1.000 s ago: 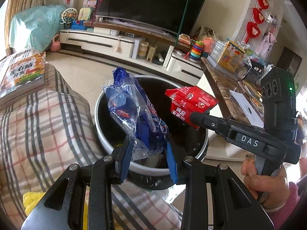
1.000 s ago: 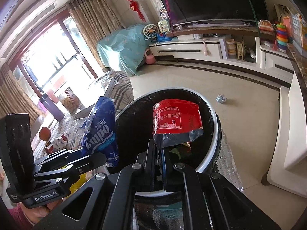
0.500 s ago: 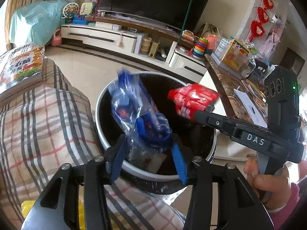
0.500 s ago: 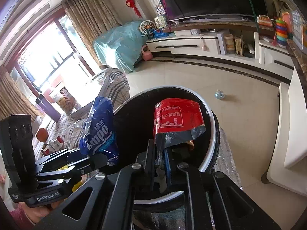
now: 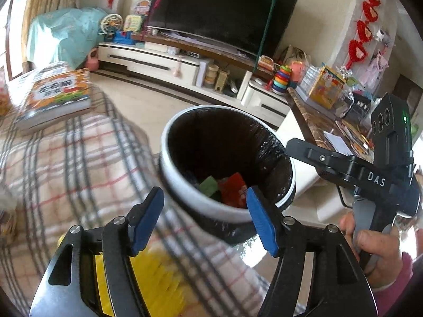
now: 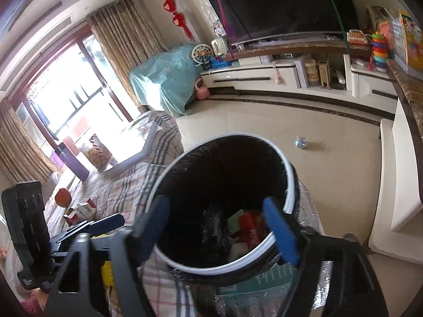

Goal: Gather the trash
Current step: 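Move both open tools back toward the yellow mesh net and blue bottle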

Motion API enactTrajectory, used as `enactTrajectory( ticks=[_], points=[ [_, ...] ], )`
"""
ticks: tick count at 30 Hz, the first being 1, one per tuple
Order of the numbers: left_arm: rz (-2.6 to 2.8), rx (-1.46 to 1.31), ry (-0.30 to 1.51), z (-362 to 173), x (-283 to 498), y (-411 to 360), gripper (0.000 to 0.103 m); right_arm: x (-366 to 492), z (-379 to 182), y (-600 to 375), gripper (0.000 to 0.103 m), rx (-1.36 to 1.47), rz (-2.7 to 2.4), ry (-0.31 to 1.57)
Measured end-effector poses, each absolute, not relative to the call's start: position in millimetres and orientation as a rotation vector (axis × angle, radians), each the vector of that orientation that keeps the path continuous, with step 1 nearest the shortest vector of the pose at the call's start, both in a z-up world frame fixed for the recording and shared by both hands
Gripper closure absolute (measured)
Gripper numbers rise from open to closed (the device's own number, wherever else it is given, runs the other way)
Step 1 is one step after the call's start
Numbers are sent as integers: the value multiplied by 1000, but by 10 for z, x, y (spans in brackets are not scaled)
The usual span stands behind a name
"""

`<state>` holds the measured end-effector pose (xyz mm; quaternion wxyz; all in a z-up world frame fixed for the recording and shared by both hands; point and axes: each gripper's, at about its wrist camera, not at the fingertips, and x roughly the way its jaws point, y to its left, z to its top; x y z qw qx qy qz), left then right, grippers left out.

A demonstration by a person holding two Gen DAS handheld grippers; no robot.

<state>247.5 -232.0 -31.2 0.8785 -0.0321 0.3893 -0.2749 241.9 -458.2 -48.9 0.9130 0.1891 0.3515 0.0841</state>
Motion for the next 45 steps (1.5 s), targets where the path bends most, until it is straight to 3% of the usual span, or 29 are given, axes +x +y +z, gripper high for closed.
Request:
enactTrajectory(
  ticks=[4, 15, 45],
  points=[
    [-536, -100, 801, -316, 2345, -2087, 33, 2306, -484, -4413, 12, 379, 189, 716],
    [-439, -155, 741, -270, 1969, -1461, 27, 2007, -505, -3924, 7, 393, 246, 709],
    [-208, -268, 745, -484, 1502, -33, 25, 1853, -737, -2774, 7, 365, 435, 791]
  ],
)
